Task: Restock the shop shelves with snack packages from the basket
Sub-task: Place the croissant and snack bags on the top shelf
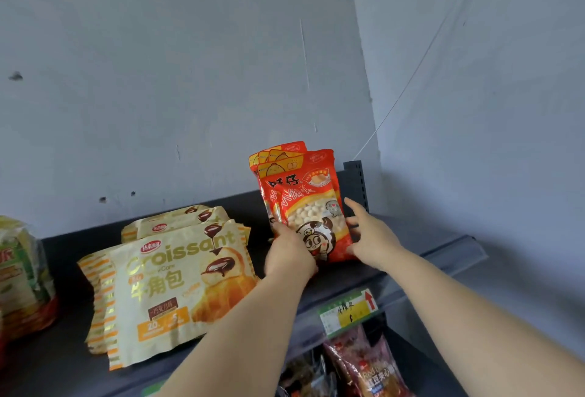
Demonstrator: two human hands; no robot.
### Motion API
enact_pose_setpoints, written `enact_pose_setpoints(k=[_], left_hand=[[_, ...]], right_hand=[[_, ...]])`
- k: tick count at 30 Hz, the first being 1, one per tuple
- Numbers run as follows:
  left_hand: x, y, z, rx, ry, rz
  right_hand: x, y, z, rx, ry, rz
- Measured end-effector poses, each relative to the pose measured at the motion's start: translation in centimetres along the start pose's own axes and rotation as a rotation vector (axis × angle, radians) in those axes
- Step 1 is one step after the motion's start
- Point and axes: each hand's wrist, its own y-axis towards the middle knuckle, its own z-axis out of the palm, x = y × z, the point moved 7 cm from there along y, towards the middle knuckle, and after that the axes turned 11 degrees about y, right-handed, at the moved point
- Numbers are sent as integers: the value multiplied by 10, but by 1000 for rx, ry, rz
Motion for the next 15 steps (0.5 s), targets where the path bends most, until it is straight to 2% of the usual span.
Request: enact_pose_setpoints(k=[4, 6, 8, 10, 12, 15], left_hand=[[4, 7, -3, 20, 52, -85], [5, 10, -4, 51, 55, -111], [6, 14, -4, 95, 39, -123], [6, 20, 2, 151, -124, -126], [4, 23, 6, 151, -420, -158], [3, 29, -2, -36, -837, -263]], right_hand=[[19, 0, 4, -138, -297, -91], [18, 5, 5, -139, -327, -75], [15, 10, 10, -87, -251, -31], [6, 18, 14, -19, 16, 70], [-3, 23, 19, 43, 286, 180], [-4, 26, 30, 151, 358, 205]])
